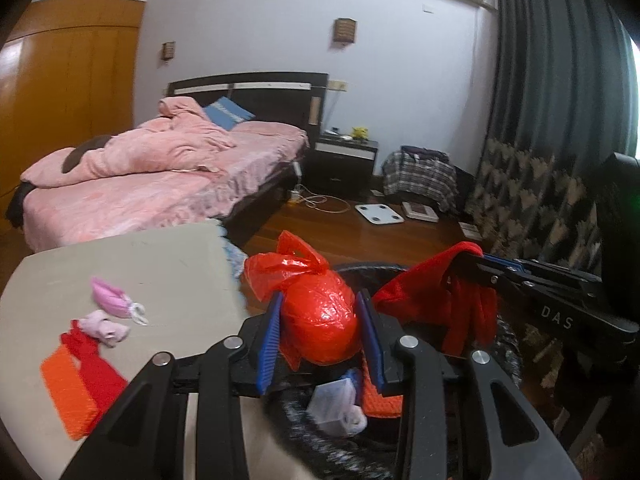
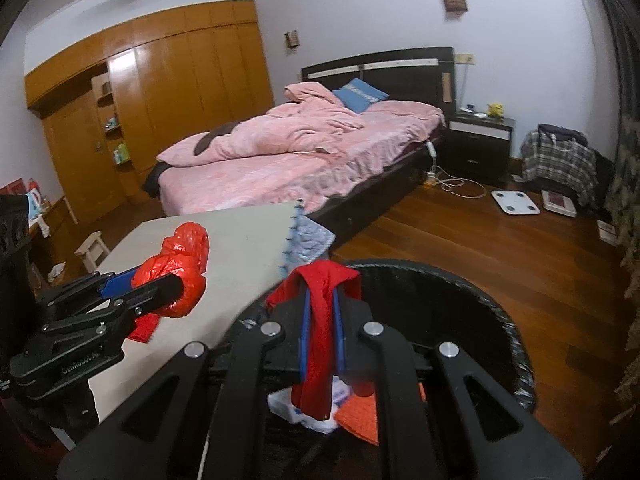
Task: Collect trash
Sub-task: 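Carry the red cloth and red bag over the bin and release both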
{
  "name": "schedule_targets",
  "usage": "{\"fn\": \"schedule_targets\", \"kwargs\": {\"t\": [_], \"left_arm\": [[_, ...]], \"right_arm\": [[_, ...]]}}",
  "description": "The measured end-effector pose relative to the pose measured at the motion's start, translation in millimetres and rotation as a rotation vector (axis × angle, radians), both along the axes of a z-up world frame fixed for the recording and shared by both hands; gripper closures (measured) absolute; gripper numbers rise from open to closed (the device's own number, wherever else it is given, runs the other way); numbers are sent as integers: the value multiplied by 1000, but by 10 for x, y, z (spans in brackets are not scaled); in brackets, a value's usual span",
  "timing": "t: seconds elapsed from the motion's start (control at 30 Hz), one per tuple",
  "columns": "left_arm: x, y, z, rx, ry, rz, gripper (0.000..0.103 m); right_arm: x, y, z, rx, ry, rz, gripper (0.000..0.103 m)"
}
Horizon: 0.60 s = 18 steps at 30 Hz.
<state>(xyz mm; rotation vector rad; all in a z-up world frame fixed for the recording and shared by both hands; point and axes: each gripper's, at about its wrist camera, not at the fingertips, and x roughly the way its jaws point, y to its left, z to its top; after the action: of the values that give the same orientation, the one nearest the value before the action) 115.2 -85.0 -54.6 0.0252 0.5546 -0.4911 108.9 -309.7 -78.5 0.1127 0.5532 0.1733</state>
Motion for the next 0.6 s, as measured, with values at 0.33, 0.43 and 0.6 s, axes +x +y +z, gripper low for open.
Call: {"fn": "schedule_targets", "kwargs": {"t": [0.33, 0.43, 0.6], "left_arm": [[43, -333, -117, 8, 12, -62, 66], [66, -384, -148, 12, 18, -69, 67], [105, -416, -199, 16, 33, -92, 58]], "right_arm": [[-61, -213, -105, -3, 17, -57, 94], [-57, -286, -128, -1, 21, -67, 92], [-56, -356, -172, -10, 40, -92, 85]]}}
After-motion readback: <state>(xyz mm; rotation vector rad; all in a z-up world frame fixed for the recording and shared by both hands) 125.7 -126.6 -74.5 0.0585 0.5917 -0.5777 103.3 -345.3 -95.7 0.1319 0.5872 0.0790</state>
